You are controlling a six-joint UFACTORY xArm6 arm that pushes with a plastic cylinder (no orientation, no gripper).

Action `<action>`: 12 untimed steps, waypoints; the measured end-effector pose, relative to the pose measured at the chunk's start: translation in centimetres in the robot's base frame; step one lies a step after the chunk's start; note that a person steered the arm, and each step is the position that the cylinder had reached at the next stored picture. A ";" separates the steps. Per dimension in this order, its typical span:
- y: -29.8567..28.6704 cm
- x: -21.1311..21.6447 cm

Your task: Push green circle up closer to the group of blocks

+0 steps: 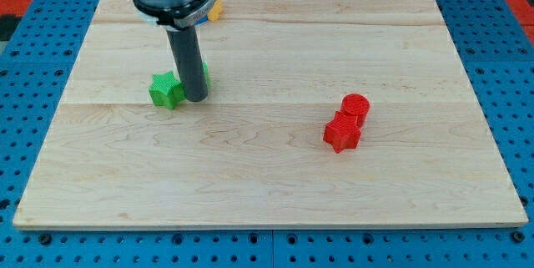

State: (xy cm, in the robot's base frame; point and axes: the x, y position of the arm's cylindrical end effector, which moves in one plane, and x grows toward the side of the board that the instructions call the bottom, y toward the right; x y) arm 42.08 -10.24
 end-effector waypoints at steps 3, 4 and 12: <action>-2.4 -5.6; -2.5 -7.0; 5.4 -14.3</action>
State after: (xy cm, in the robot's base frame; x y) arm 27.73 -4.81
